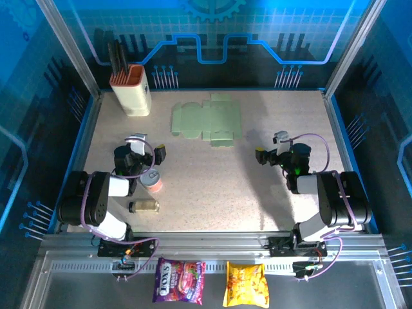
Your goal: Fold the paper box
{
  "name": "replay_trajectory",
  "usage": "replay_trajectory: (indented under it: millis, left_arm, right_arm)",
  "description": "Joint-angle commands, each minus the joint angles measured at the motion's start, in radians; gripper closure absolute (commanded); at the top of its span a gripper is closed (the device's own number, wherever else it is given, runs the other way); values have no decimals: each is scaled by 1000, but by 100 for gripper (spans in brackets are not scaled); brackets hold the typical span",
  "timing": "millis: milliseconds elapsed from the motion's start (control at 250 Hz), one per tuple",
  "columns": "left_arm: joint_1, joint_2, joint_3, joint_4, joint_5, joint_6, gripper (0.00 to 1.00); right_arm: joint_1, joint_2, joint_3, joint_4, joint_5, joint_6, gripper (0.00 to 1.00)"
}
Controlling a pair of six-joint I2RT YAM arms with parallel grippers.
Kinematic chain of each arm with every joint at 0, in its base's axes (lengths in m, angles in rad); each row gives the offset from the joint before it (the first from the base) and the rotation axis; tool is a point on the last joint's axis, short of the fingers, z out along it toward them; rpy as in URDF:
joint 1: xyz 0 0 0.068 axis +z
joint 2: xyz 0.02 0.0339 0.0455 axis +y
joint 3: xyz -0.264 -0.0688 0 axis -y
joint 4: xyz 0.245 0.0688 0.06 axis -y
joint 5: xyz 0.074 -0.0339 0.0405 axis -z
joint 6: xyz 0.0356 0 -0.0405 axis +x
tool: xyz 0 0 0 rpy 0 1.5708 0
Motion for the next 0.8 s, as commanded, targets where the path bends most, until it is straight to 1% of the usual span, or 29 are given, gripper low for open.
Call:
replay_trajectory:
  millis: [0,140,623,799]
  left_arm:
    - [7,2,-9,32,30,17,0]
    - [6,4,5,10,-2,3,0]
    - [8,4,4,8,-2,2,0]
    - [9,5,8,1,-17,-4,0]
  right_arm:
    - [-14,6,-3,40,12,0,1]
    - [-14,5,-2,39,11,0,1]
    - [-14,5,-2,39,12,1,1]
    - [-14,5,-2,39,12,1,1]
